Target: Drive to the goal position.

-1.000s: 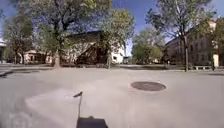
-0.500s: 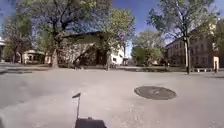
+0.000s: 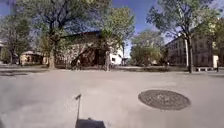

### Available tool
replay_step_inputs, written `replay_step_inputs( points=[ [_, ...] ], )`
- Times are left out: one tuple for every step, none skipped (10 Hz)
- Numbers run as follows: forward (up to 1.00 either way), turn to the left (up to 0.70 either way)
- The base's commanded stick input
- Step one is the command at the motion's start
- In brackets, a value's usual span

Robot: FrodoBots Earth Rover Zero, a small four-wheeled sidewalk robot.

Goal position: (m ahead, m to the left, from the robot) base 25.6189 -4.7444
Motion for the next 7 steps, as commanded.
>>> replay_step_inputs(
  points=[
    [1.0,0.0],
    [1.0,0.0],
    [1.0,-0.04],
    [1.0,-0.15],
    [1.0,-0.09],
    [1.0,-0.02],
    [1.0,0.0]
  ],
)
